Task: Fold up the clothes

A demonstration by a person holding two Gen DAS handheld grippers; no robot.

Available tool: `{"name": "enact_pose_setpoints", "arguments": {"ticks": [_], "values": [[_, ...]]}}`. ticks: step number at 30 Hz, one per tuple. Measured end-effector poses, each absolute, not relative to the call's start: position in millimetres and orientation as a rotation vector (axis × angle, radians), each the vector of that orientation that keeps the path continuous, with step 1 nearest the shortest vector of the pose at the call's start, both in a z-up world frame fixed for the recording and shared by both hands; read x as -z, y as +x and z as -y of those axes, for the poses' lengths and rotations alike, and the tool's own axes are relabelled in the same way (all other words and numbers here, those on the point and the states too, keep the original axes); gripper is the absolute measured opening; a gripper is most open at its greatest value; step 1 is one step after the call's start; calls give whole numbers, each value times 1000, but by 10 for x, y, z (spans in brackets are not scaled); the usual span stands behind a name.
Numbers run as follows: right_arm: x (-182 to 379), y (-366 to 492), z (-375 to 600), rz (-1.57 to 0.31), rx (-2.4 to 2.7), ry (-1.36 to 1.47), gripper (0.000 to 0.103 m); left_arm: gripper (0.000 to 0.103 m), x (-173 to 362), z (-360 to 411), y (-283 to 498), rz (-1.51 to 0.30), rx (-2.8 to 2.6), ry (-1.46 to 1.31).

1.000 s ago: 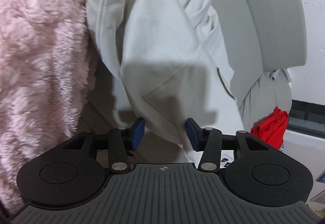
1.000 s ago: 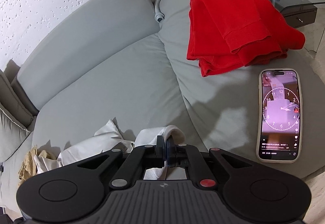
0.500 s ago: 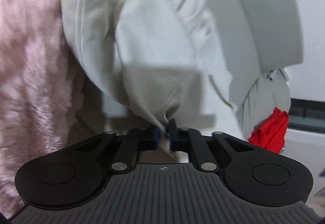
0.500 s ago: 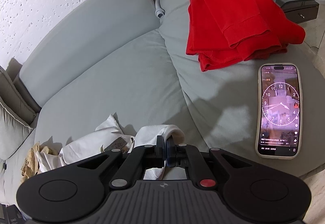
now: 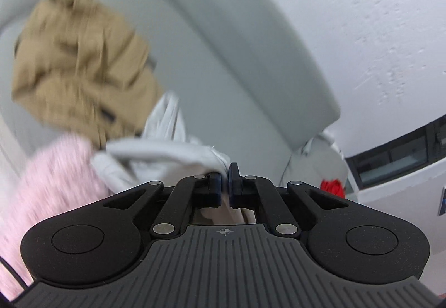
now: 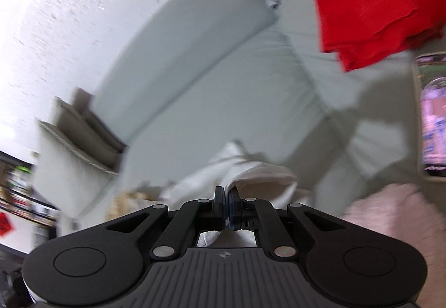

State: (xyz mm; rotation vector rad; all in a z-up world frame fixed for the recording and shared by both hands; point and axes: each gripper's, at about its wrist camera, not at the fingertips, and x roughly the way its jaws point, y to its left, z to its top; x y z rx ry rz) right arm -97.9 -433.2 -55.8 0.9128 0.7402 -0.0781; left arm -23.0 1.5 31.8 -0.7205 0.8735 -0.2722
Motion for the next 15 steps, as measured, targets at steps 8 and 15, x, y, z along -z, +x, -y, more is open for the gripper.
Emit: {"name": "enact_pose_setpoints", "arguments": {"ticks": [8, 15], "values": [[-743, -1310, 4100, -255, -80, 757, 5, 3, -1536, -92, -479, -414, 397, -540], [-1997, -1970, 3738, 217, -187, 494, 5, 4, -2520, -198, -947, -45, 519, -444]]}}
